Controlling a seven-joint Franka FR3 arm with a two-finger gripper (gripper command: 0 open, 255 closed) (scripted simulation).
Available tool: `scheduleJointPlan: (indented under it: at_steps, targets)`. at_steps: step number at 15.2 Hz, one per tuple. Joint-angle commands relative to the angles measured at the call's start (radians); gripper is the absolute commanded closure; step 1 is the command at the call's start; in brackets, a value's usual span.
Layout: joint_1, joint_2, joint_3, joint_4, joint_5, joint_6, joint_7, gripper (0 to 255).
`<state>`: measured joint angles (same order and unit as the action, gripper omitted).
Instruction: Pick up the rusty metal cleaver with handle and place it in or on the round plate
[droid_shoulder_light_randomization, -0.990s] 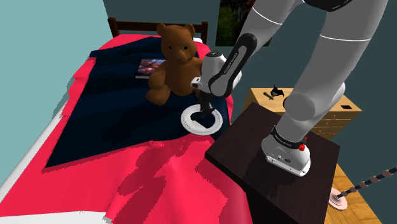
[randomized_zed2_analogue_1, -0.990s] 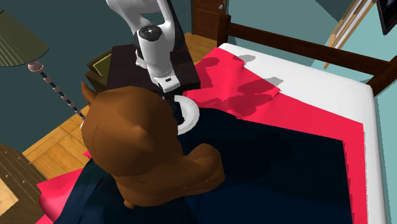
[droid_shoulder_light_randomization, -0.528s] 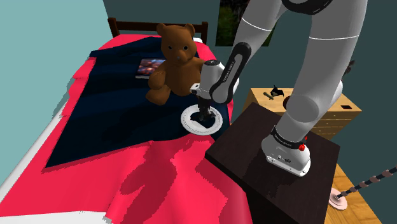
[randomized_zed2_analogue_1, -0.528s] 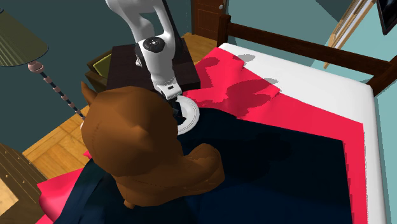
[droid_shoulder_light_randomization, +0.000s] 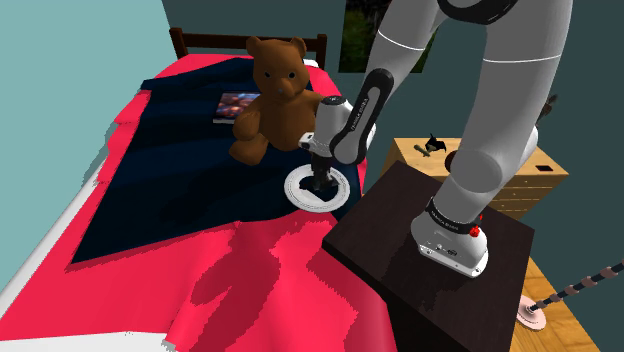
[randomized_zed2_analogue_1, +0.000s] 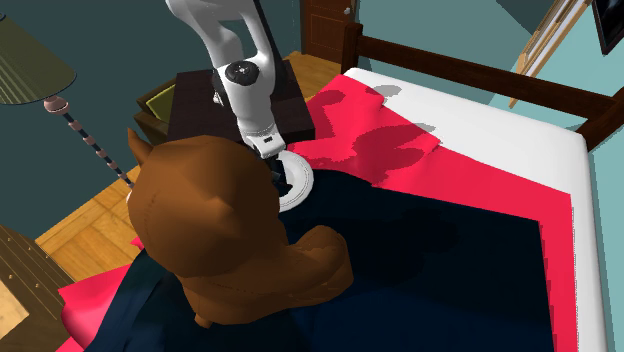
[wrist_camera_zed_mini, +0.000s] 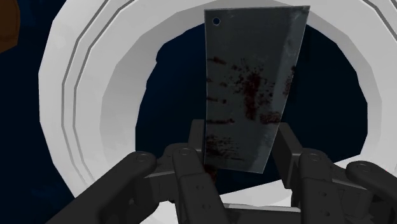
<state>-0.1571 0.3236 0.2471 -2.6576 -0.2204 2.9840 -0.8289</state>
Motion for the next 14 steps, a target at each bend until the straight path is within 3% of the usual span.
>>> scheduleJointPlan:
  at_steps: [1,6,10,14]
  targets:
    - [0.000,0.000,0.000,0.000,0.000,0.000,0.000,0]
    - [0.000,0.000,0.000,0.000,0.000,0.000,0.000,0]
    - [-0.137,-0.174,0.169,-0.038,0.160,-0.134,-0.119,0]
    - [-0.130,-0.174,0.162,-0.038,0.163,-0.134,-0.122,0]
